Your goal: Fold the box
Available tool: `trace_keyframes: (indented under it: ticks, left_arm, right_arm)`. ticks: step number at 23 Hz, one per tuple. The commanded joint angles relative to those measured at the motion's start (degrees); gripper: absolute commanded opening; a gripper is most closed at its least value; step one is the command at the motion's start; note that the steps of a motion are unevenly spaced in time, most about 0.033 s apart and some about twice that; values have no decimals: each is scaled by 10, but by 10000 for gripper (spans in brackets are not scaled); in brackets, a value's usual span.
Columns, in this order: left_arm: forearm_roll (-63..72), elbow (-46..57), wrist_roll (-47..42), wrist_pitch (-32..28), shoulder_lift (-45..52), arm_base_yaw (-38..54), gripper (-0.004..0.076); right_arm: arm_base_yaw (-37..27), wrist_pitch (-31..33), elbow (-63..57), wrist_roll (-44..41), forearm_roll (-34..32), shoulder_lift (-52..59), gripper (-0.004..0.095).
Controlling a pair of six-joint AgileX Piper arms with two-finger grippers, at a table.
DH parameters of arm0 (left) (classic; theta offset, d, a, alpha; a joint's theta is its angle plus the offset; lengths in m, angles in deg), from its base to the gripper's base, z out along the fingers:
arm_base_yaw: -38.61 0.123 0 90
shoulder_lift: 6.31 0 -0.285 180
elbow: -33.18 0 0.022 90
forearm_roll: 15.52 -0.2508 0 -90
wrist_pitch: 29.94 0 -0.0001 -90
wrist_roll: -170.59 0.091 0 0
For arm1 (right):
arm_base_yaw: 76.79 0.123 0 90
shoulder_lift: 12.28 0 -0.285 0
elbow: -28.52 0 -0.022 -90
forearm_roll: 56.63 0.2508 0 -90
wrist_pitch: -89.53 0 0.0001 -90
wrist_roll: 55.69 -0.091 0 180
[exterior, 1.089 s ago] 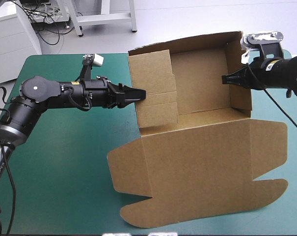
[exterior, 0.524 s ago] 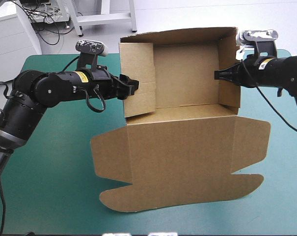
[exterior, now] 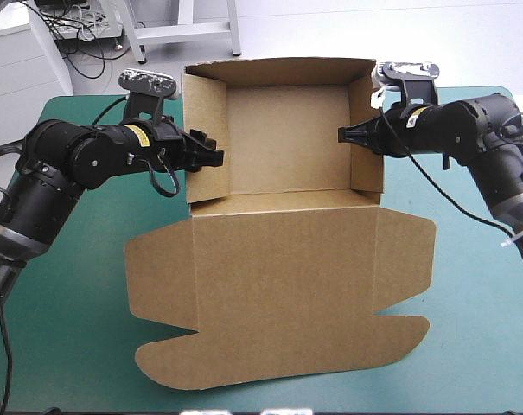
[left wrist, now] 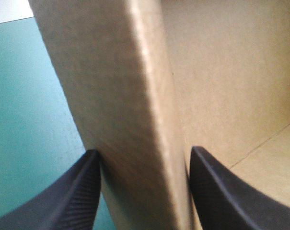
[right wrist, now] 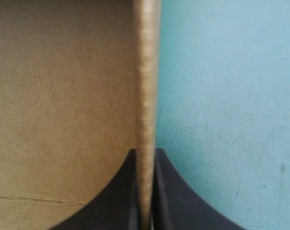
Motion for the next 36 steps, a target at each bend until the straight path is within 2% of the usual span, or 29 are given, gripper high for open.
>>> trace_keyframes:
  ticks: [1, 3, 4, 5, 6, 7, 8, 9, 14, 17, 20, 24, 36]
  left_arm:
    - [-21, -18, -13, -11, 10, -4, 365]
    - [-26, -18, -33, -6, 1, -4, 338]
    - [-26, -18, -46, -7, -4, -4, 267]
    - [-25, -18, -50, -7, -6, -4, 229]
    - [-17, -18, -52, -6, -14, -4, 125]
    - [-12, -18, -52, -6, -18, -4, 75]
    - [-5, -18, -52, -5, -26, -4, -10]
    - [-1, -18, -52, -5, -31, -4, -34]
    - [17, -18, -59, -9, -54, -4, -32]
    - [13, -18, -51, 14, -80, -4, -32]
    - [2, -18, -51, 35, -102, -4, -32]
    - [0, -18, -34, 64, -144, -4, -32]
    - [43, -18, -6, 150, -255, -4, -32]
  right_arm:
    - [2, -38, 19, -10, 25, 7, -16]
    - [7, -38, 19, -10, 38, -2, -16]
    - [14, -38, 19, -10, 33, -7, -16]
    - [14, -38, 19, -10, 33, -10, -16]
    - [14, -38, 19, -10, 35, -12, -16]
    - [14, -38, 19, -10, 36, -13, -16]
    - [14, -38, 19, -10, 36, -13, -16]
    - [14, -38, 19, -10, 38, -13, -16]
    - [14, 13, 19, 11, 31, -19, -16]
    - [14, 84, 19, 24, 16, -50, -18]
    - [14, 115, 19, 25, 11, -75, -18]
    - [14, 135, 19, 25, 11, -114, -18]
    - [14, 139, 19, 48, 24, -177, -18]
